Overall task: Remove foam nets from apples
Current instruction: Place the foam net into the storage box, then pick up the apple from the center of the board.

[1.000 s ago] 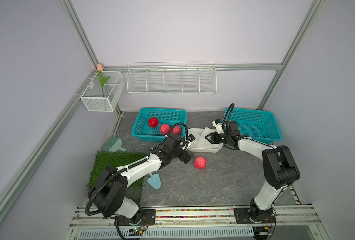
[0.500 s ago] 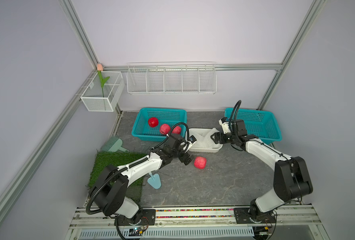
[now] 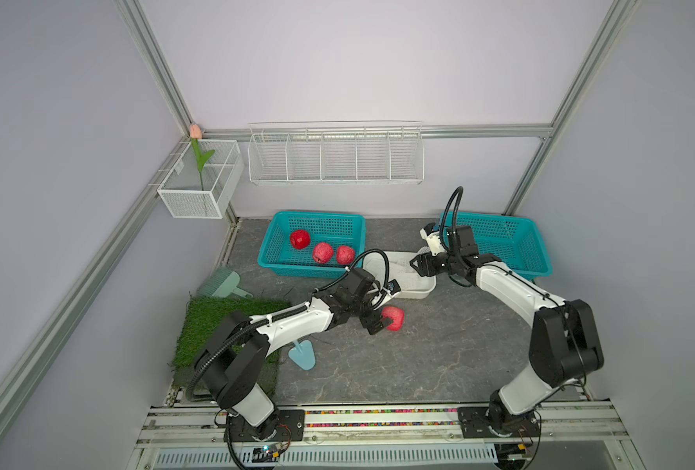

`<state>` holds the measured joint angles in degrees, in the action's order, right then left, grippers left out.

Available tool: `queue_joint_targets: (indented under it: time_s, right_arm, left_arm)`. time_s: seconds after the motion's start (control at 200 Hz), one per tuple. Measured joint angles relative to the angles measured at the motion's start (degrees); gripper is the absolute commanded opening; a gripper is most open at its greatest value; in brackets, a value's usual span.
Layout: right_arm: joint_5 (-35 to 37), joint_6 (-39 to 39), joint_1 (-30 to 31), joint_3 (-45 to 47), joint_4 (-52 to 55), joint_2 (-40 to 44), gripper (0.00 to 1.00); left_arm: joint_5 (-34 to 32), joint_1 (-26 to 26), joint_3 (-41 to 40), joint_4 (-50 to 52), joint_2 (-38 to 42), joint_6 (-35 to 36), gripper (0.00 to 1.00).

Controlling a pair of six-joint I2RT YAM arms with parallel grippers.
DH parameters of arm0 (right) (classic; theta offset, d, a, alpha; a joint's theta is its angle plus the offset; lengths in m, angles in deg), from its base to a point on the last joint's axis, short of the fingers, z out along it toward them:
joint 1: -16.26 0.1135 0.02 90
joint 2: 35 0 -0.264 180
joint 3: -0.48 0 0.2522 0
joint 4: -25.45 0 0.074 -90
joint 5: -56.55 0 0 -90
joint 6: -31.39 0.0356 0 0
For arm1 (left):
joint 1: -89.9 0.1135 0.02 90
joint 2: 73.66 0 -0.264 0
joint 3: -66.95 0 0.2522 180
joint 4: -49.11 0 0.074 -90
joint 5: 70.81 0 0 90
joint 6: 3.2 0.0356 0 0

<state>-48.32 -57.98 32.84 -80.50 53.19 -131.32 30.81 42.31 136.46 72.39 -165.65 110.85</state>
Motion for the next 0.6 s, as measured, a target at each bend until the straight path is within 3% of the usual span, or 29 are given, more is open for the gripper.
queue_joint_targets:
  time_s: [0.33, 0.6]
  right_arm:
    - [-1.62, 0.63, -1.44, 0.94, 0.81, -2.75, 0.66]
    - [-4.31, 0.55, -0.94, 3.85, -0.2, 9.9, 0.77]
  left_arm:
    - [-0.52, -0.15, 0.5, 0.37, -1.2, 1.92, 0.99]
    - [-1.09, -0.94, 2.71, 1.6, -3.54, 3.65, 0.99]
